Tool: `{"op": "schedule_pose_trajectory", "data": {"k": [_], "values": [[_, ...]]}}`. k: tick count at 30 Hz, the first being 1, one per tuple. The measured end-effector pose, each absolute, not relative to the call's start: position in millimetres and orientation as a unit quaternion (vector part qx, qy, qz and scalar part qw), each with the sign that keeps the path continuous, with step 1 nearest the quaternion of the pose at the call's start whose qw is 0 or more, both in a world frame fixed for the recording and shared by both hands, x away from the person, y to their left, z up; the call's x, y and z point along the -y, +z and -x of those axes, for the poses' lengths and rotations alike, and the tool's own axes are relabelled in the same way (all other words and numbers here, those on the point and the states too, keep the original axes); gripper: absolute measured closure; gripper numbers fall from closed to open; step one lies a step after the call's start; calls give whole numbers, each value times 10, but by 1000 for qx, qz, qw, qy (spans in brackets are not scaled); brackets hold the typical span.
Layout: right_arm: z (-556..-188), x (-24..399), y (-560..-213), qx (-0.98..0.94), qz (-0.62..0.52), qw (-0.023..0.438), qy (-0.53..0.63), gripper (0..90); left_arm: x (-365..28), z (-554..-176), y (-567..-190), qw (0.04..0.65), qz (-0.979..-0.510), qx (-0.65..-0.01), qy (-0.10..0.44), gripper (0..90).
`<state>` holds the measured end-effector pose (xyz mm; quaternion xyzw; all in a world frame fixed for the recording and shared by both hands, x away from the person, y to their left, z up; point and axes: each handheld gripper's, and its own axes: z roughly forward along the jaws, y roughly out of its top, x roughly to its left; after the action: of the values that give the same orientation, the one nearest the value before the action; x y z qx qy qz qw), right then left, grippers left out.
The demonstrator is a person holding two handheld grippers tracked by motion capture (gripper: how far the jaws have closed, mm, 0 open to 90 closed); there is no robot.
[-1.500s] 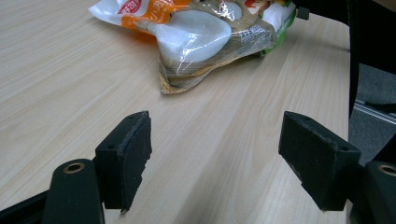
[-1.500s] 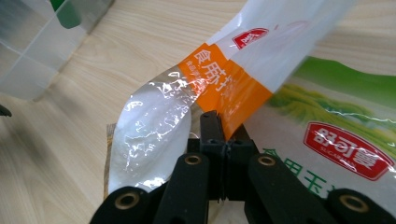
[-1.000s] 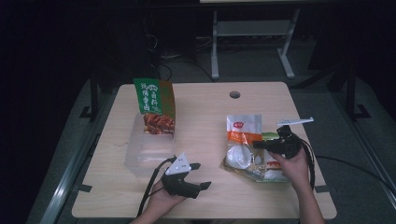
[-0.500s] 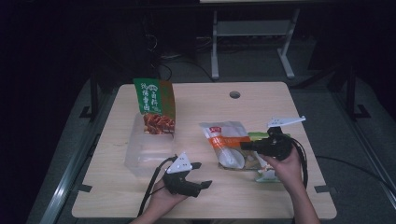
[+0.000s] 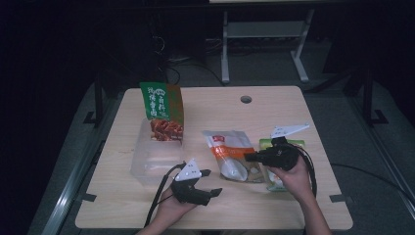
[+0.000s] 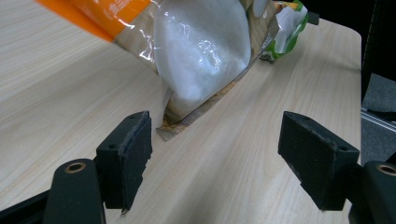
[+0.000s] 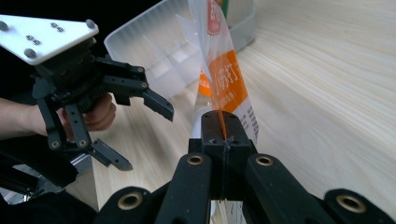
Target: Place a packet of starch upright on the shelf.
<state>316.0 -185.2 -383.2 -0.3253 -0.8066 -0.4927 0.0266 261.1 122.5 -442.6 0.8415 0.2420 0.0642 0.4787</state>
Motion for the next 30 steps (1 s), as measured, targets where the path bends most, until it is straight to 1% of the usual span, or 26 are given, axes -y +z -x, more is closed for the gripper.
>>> {"op": "schedule_pose_trajectory", "data": {"k": [9,15,21,27,28,30], "values": [[-3177,1886,-3890,818,329,21,-472,874,-1195,-2605,-4434,480,-841,-244,61,258],[-3185,1831,-3930,823,329,31,-463,858,-1198,-2605,-4427,482,-839,-245,62,258],[-3169,1811,-3919,829,310,33,-465,884,-1193,-2624,-4423,481,-839,-248,64,260],[-3129,1799,-3897,837,276,48,-470,888,-1162,-2686,-4390,480,-834,-263,72,264],[-3126,1799,-3895,838,273,49,-470,887,-1153,-2697,-4387,481,-833,-264,71,267],[-3123,1802,-3895,840,268,54,-469,887,-1137,-2718,-4378,479,-834,-265,70,303]]}}
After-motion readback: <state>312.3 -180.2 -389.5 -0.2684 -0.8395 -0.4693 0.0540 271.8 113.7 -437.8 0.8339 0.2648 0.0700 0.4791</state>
